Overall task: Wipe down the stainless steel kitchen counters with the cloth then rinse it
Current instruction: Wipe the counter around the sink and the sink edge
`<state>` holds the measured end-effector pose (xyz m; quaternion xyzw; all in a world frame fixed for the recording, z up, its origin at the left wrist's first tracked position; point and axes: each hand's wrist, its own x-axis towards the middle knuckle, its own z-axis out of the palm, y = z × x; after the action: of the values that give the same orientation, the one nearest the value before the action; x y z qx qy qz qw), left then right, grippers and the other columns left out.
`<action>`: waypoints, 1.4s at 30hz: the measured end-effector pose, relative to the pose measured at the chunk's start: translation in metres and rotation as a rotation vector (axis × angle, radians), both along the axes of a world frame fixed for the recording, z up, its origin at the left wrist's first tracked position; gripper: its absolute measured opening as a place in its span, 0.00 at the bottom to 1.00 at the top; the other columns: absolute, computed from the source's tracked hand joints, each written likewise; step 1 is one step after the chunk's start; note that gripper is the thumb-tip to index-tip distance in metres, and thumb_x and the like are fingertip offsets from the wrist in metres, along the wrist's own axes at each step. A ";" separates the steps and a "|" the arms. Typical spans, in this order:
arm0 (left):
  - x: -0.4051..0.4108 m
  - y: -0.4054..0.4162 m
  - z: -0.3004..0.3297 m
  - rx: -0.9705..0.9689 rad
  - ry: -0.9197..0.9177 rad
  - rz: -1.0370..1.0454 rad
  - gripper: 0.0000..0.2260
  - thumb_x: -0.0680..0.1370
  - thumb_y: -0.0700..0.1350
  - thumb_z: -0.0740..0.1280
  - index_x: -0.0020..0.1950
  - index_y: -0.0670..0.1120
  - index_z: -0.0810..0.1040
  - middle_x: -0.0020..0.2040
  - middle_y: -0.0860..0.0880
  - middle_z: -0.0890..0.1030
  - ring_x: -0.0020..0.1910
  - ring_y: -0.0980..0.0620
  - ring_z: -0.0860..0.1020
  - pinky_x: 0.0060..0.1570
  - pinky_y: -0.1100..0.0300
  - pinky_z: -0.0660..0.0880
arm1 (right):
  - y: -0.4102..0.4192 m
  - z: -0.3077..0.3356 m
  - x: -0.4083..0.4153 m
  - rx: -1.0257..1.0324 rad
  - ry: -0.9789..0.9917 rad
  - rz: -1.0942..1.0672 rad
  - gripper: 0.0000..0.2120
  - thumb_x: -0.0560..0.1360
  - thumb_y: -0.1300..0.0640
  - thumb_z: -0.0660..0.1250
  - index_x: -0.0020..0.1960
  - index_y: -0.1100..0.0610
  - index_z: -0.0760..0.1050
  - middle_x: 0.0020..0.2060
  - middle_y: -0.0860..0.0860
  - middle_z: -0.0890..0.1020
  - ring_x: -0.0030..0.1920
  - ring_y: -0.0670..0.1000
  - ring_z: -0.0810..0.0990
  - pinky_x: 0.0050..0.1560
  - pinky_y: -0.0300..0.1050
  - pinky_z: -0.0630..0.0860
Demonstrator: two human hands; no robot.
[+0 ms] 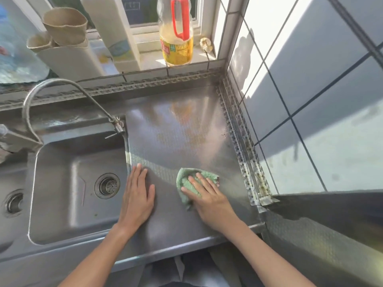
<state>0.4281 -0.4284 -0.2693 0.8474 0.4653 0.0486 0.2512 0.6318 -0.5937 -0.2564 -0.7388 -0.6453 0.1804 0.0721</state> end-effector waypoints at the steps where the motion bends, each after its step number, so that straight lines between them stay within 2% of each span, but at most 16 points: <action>1: 0.003 0.006 -0.001 0.004 -0.006 0.017 0.25 0.86 0.46 0.61 0.83 0.39 0.63 0.86 0.44 0.56 0.86 0.47 0.51 0.85 0.50 0.48 | -0.002 -0.001 0.016 -0.016 0.003 -0.047 0.29 0.79 0.57 0.64 0.79 0.46 0.65 0.81 0.53 0.61 0.82 0.58 0.54 0.80 0.60 0.57; 4: 0.017 0.019 -0.007 0.037 -0.038 0.058 0.26 0.85 0.43 0.63 0.82 0.38 0.63 0.85 0.42 0.59 0.86 0.45 0.53 0.85 0.47 0.51 | 0.019 -0.003 0.062 -0.078 -0.008 -0.297 0.27 0.86 0.54 0.54 0.82 0.44 0.51 0.82 0.50 0.44 0.82 0.57 0.40 0.82 0.59 0.44; 6: 0.030 0.021 -0.013 0.043 -0.056 0.121 0.25 0.86 0.43 0.62 0.82 0.37 0.62 0.85 0.41 0.60 0.86 0.44 0.54 0.85 0.44 0.53 | 0.052 -0.003 0.077 -0.090 -0.050 -0.437 0.28 0.85 0.52 0.54 0.83 0.45 0.49 0.82 0.52 0.42 0.82 0.59 0.39 0.82 0.59 0.41; 8: 0.042 0.018 -0.021 0.085 -0.037 0.197 0.25 0.86 0.44 0.57 0.82 0.37 0.61 0.84 0.41 0.60 0.86 0.45 0.53 0.85 0.46 0.49 | 0.088 -0.004 0.073 -0.091 -0.054 -0.509 0.31 0.84 0.51 0.58 0.83 0.47 0.48 0.82 0.55 0.42 0.82 0.61 0.39 0.81 0.61 0.40; 10: 0.047 0.015 -0.029 0.155 -0.028 0.230 0.26 0.85 0.46 0.54 0.82 0.38 0.62 0.84 0.41 0.61 0.86 0.46 0.53 0.85 0.49 0.46 | 0.113 -0.009 0.050 -0.049 -0.022 -0.459 0.31 0.84 0.53 0.60 0.83 0.47 0.50 0.83 0.55 0.45 0.82 0.62 0.41 0.81 0.60 0.40; 13: 0.044 0.015 -0.040 0.201 -0.030 0.229 0.27 0.84 0.48 0.54 0.81 0.40 0.62 0.84 0.43 0.62 0.86 0.48 0.53 0.85 0.49 0.48 | 0.110 -0.016 0.005 -0.022 0.022 -0.189 0.30 0.81 0.57 0.59 0.81 0.45 0.57 0.83 0.52 0.51 0.82 0.59 0.41 0.80 0.57 0.35; 14: 0.043 0.016 -0.043 0.210 -0.027 0.227 0.27 0.83 0.49 0.54 0.82 0.40 0.62 0.84 0.43 0.62 0.86 0.49 0.53 0.85 0.49 0.49 | 0.099 -0.016 -0.002 -0.036 0.024 -0.085 0.31 0.80 0.56 0.60 0.81 0.44 0.57 0.83 0.52 0.52 0.82 0.59 0.42 0.80 0.57 0.36; 16: 0.042 0.016 -0.046 0.226 -0.019 0.224 0.27 0.83 0.49 0.54 0.82 0.41 0.62 0.84 0.44 0.61 0.86 0.49 0.52 0.85 0.48 0.49 | 0.073 -0.018 0.004 -0.046 0.016 0.037 0.32 0.78 0.56 0.62 0.80 0.44 0.60 0.82 0.51 0.56 0.82 0.58 0.47 0.81 0.59 0.46; 18: 0.043 0.016 -0.047 0.234 -0.020 0.221 0.27 0.83 0.49 0.54 0.82 0.41 0.62 0.84 0.44 0.61 0.86 0.49 0.52 0.85 0.47 0.50 | 0.052 -0.016 0.030 -0.027 0.015 -0.014 0.31 0.78 0.56 0.64 0.79 0.43 0.61 0.82 0.50 0.58 0.82 0.55 0.49 0.80 0.60 0.54; 22: 0.042 0.017 -0.046 0.227 -0.021 0.225 0.28 0.82 0.48 0.55 0.81 0.40 0.63 0.84 0.43 0.62 0.86 0.47 0.53 0.84 0.46 0.52 | 0.073 -0.011 0.092 -0.068 -0.026 -0.301 0.28 0.84 0.52 0.56 0.82 0.41 0.51 0.82 0.48 0.43 0.81 0.54 0.37 0.81 0.59 0.44; 26: 0.043 0.015 -0.043 0.242 -0.031 0.229 0.27 0.81 0.46 0.57 0.81 0.39 0.64 0.84 0.42 0.63 0.86 0.45 0.56 0.84 0.43 0.54 | 0.158 -0.012 0.094 -0.077 -0.078 -0.480 0.29 0.85 0.54 0.55 0.83 0.45 0.50 0.83 0.54 0.44 0.82 0.59 0.38 0.81 0.60 0.42; 28: 0.044 0.015 -0.042 0.248 -0.033 0.229 0.27 0.81 0.46 0.57 0.80 0.38 0.65 0.83 0.42 0.63 0.86 0.44 0.56 0.83 0.42 0.55 | 0.187 -0.015 0.066 -0.043 -0.065 -0.412 0.29 0.84 0.55 0.56 0.83 0.45 0.52 0.83 0.54 0.46 0.82 0.60 0.38 0.81 0.60 0.41; 31: 0.044 0.015 -0.040 0.249 -0.028 0.222 0.28 0.81 0.46 0.57 0.80 0.38 0.65 0.83 0.42 0.63 0.86 0.45 0.55 0.84 0.42 0.55 | 0.182 -0.017 0.017 -0.002 -0.022 -0.143 0.30 0.82 0.56 0.58 0.82 0.44 0.55 0.83 0.52 0.48 0.82 0.58 0.38 0.81 0.59 0.39; 35: 0.046 0.014 -0.039 0.248 -0.030 0.227 0.27 0.82 0.46 0.58 0.81 0.38 0.64 0.83 0.42 0.63 0.86 0.45 0.55 0.84 0.43 0.53 | 0.112 -0.013 0.015 -0.019 -0.012 0.092 0.29 0.79 0.53 0.59 0.80 0.44 0.61 0.82 0.51 0.58 0.83 0.56 0.49 0.81 0.59 0.50; 39: 0.045 0.015 -0.041 0.250 -0.035 0.234 0.27 0.81 0.46 0.57 0.81 0.38 0.65 0.83 0.42 0.63 0.86 0.44 0.56 0.84 0.43 0.54 | 0.095 -0.006 0.077 -0.053 0.003 -0.123 0.28 0.83 0.56 0.61 0.80 0.44 0.61 0.82 0.50 0.55 0.83 0.55 0.47 0.81 0.61 0.53; 42: 0.046 0.014 -0.042 0.251 -0.030 0.234 0.27 0.82 0.46 0.57 0.81 0.39 0.65 0.84 0.42 0.63 0.86 0.45 0.56 0.84 0.43 0.55 | 0.139 -0.003 0.113 -0.105 -0.045 -0.346 0.26 0.85 0.52 0.54 0.82 0.45 0.54 0.83 0.51 0.46 0.82 0.55 0.40 0.81 0.59 0.46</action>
<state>0.4744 -0.4141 -0.3110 0.8114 0.5471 0.1479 0.1429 0.7453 -0.4548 -0.2598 -0.8455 -0.4995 0.1824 0.0489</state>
